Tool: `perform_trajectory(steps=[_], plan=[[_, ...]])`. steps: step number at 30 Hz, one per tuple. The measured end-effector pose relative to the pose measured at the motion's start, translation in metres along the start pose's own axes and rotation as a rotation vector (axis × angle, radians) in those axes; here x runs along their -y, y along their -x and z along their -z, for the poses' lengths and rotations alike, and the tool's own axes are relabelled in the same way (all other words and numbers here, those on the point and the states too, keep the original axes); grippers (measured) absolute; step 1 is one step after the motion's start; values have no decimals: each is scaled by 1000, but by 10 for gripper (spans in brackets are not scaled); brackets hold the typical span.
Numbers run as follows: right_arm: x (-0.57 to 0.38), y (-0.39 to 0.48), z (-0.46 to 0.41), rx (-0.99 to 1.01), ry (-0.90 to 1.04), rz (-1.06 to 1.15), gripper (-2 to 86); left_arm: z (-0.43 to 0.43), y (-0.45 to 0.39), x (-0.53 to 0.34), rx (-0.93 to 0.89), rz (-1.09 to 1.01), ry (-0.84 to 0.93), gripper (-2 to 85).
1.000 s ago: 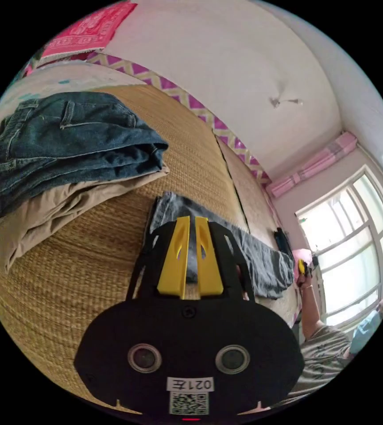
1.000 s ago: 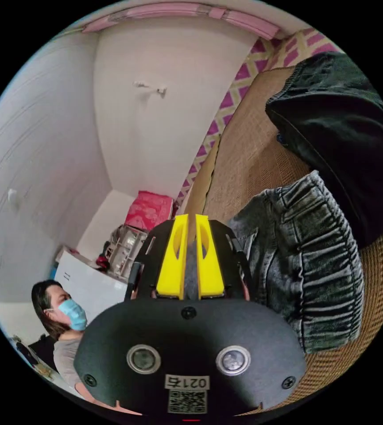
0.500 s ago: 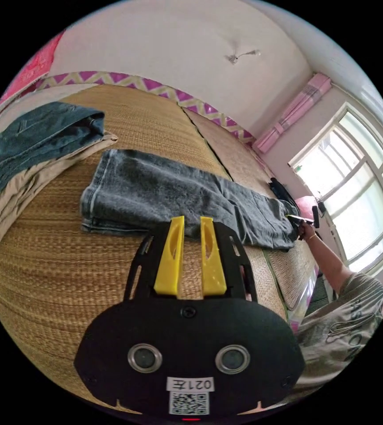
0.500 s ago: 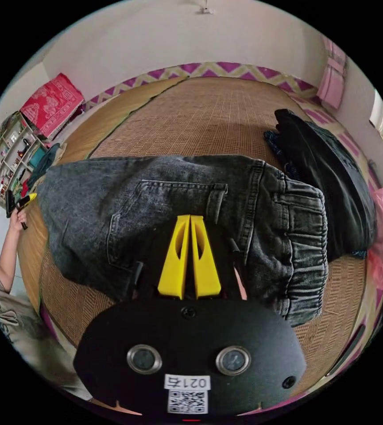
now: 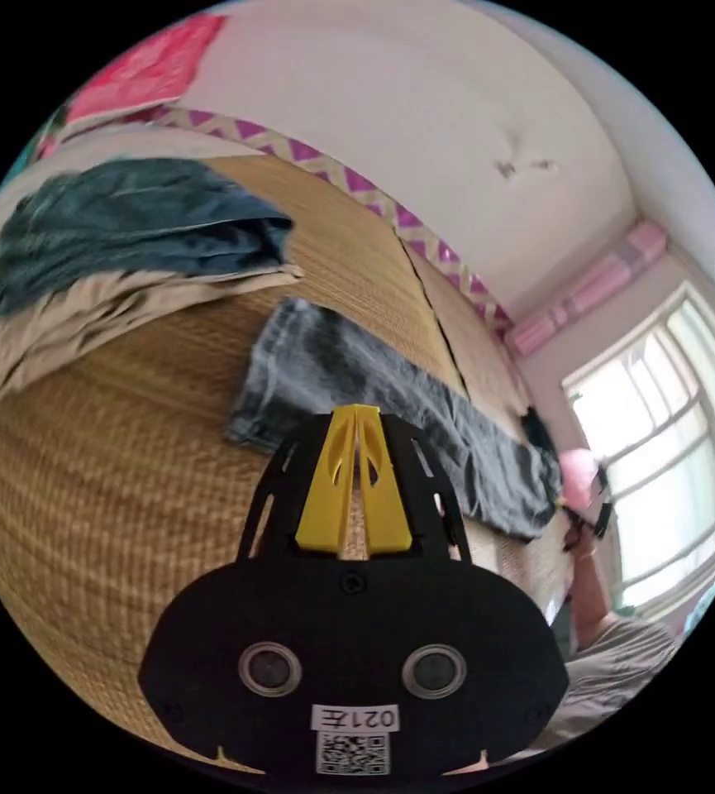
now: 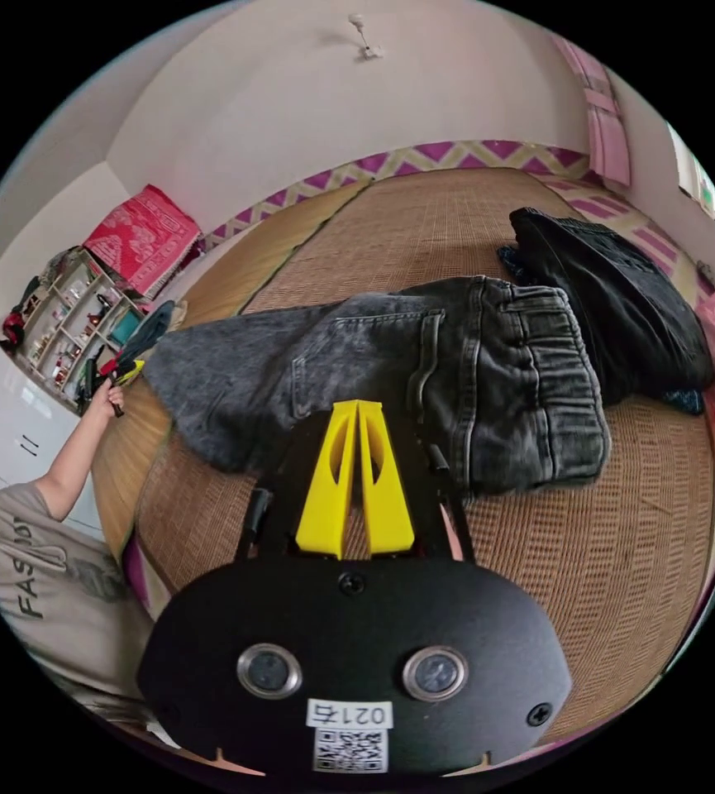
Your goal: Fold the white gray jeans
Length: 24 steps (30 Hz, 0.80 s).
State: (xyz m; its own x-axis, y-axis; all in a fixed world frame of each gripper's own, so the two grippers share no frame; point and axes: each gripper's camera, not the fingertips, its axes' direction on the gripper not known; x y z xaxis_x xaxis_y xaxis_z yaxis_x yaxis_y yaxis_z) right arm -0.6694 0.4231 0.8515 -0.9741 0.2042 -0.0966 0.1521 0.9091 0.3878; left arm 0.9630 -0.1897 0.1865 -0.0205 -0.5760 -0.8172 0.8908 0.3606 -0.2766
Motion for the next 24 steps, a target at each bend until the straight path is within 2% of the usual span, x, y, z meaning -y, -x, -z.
perform_trajectory(steps=[3, 5, 8, 13, 16, 21, 23, 24], plan=[[-35, -1, 24, 45, -52, -20, -6, 26, 52, -15, -81, 194, -15, 29], [-53, -3, 34, 73, -71, -41, -6, 28, 75, -21, -115, 294, 17, 103], [-78, -10, 46, 121, -103, -85, -6, 35, 79, -22, -156, 360, -20, 145], [-112, -26, 65, 226, -169, -164, -6, 32, 61, -14, -152, 377, 20, 182], [-129, -31, 74, 220, -185, -174, -6, 24, 66, -12, -209, 453, 3, 173], [-160, -49, 79, 243, -204, -230, -7, 11, 90, -16, -289, 604, -94, 109], [-170, -58, 80, 280, -215, -260, -7, 16, 93, -19, -285, 602, -155, 8], [-178, -63, 83, 294, -224, -278, -7, 18, 93, -19, -289, 592, -167, 4]])
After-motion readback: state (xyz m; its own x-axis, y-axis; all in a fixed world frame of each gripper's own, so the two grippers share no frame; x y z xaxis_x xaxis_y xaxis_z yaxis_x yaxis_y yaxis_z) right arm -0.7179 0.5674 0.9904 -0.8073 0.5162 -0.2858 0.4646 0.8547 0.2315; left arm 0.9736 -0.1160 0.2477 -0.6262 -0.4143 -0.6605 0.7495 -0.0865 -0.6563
